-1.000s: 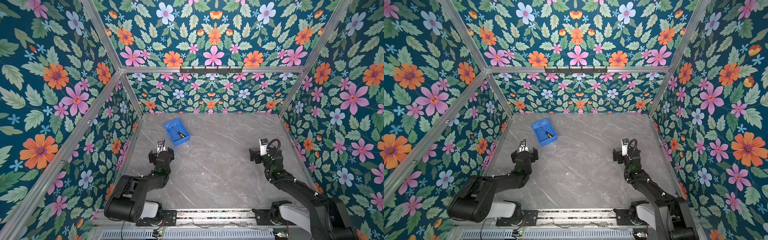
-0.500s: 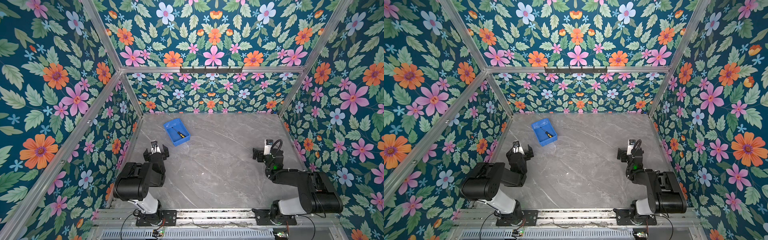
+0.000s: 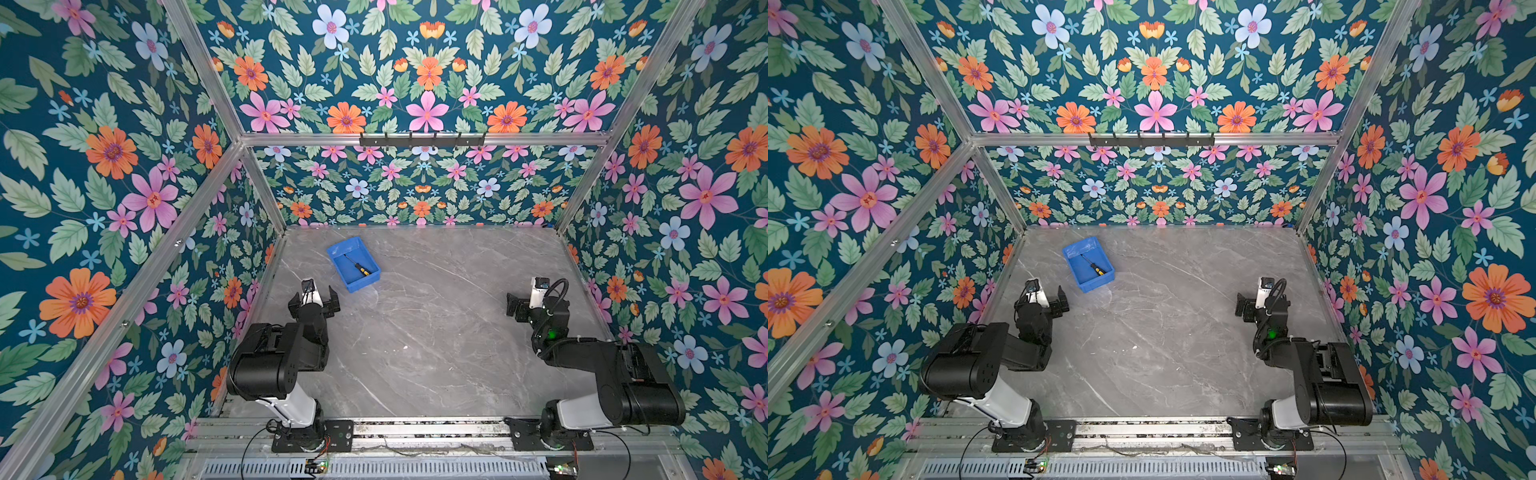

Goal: Put the screwdriver in the bin

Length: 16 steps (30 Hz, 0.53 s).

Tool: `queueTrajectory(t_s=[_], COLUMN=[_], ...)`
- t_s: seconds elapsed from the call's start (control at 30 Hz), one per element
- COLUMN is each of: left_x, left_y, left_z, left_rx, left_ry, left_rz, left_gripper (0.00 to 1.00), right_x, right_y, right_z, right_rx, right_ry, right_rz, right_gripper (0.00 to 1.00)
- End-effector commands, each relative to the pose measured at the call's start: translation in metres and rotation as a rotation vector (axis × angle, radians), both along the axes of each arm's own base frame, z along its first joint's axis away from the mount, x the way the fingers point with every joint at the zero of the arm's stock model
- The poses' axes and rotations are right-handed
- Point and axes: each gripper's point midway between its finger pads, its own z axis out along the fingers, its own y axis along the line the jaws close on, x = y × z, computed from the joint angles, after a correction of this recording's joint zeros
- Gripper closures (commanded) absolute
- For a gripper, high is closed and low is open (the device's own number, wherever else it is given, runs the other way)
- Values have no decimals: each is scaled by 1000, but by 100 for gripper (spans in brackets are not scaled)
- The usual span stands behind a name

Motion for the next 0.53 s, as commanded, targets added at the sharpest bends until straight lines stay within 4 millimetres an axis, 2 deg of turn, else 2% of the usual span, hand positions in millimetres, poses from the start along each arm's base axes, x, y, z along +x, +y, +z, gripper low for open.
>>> queueTrajectory(t_s=[0.0, 0.5], left_x=[1, 2], left_y=[-1, -1], left_z=[7, 6], left_rx=[-3, -3], left_ry=[-29, -26], left_rz=[-3, -5], left_gripper=[0, 0], right_x=[4, 4], right_y=[1, 1], right_z=[9, 9], right_rx=[13, 10], right_ry=[-36, -38], right_rz=[2, 3], right_gripper=[1, 1])
